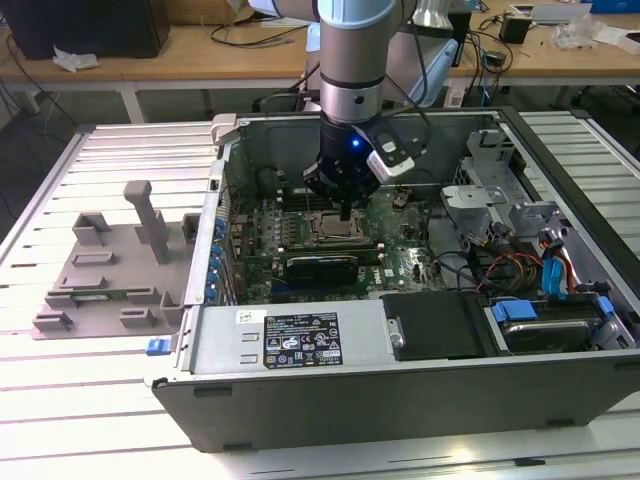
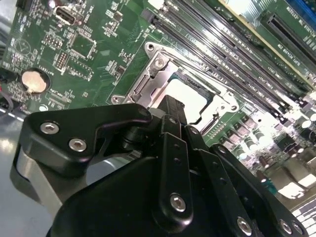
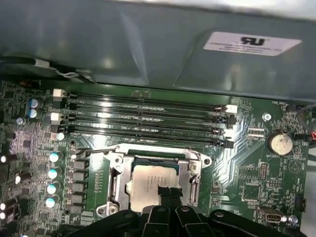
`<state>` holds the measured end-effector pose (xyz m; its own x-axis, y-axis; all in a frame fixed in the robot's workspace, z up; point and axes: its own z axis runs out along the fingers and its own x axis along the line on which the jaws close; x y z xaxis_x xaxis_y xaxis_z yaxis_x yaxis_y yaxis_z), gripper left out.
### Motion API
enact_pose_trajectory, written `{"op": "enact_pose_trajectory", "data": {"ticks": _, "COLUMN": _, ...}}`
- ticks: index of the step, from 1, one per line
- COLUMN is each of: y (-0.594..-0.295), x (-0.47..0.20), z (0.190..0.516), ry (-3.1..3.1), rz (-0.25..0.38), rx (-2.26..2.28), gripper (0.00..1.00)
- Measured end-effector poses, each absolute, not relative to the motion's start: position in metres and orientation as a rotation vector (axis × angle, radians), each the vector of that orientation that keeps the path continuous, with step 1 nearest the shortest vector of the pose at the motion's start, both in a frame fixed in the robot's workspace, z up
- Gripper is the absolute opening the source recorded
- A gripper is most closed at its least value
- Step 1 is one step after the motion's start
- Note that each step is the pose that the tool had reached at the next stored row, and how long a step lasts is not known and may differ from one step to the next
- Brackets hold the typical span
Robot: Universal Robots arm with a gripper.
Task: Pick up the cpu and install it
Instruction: 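Close the cpu cover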
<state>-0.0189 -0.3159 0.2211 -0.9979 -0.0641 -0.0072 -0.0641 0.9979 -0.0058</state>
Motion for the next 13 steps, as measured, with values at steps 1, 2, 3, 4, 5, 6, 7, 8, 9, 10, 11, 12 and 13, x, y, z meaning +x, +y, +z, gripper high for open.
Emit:
{"op": "enact_pose_trajectory", "data": {"ticks": 1, "y": -0.316, "x": -0.019, "z": 0.221, "ry": 3.133, "rz": -0.009, "rx": -0.082, "gripper": 0.11}}
{"op": "enact_pose_trajectory", "data": {"ticks": 2, "y": -0.316, "x": -0.019, "z": 0.220, "ry": 3.134, "rz": -0.009, "rx": -0.056, "gripper": 0.11}}
{"op": "enact_pose_trajectory", "data": {"ticks": 3, "y": -0.316, "x": -0.020, "z": 0.220, "ry": 3.134, "rz": -0.009, "rx": -0.056, "gripper": 0.11}}
{"op": "enact_pose_trajectory", "data": {"ticks": 4, "y": -0.316, "x": -0.020, "z": 0.220, "ry": 3.134, "rz": -0.009, "rx": -0.056, "gripper": 0.11}}
{"op": "enact_pose_trajectory", "data": {"ticks": 5, "y": -0.316, "x": -0.022, "z": 0.220, "ry": 3.134, "rz": -0.009, "rx": -0.056, "gripper": 0.11}}
{"op": "enact_pose_trajectory", "data": {"ticks": 6, "y": -0.316, "x": -0.023, "z": 0.220, "ry": 3.134, "rz": -0.009, "rx": -0.056, "gripper": 0.11}}
{"op": "enact_pose_trajectory", "data": {"ticks": 7, "y": -0.316, "x": -0.025, "z": 0.219, "ry": 3.134, "rz": -0.009, "rx": -0.056, "gripper": 0.11}}
{"op": "enact_pose_trajectory", "data": {"ticks": 8, "y": -0.317, "x": -0.026, "z": 0.218, "ry": 3.134, "rz": -0.009, "rx": -0.056, "gripper": 0.11}}
{"op": "enact_pose_trajectory", "data": {"ticks": 9, "y": -0.317, "x": -0.027, "z": 0.218, "ry": 3.134, "rz": -0.009, "rx": -0.056, "gripper": 0.11}}
{"op": "enact_pose_trajectory", "data": {"ticks": 10, "y": -0.317, "x": -0.029, "z": 0.218, "ry": 3.134, "rz": -0.009, "rx": -0.056, "gripper": 0.11}}
{"op": "enact_pose_trajectory", "data": {"ticks": 11, "y": -0.318, "x": -0.030, "z": 0.217, "ry": 3.134, "rz": -0.009, "rx": -0.056, "gripper": 0.11}}
{"op": "enact_pose_trajectory", "data": {"ticks": 12, "y": -0.318, "x": -0.032, "z": 0.217, "ry": 3.134, "rz": -0.009, "rx": -0.056, "gripper": 0.11}}
{"op": "enact_pose_trajectory", "data": {"ticks": 13, "y": -0.318, "x": -0.034, "z": 0.216, "ry": 3.134, "rz": -0.009, "rx": -0.056, "gripper": 0.11}}
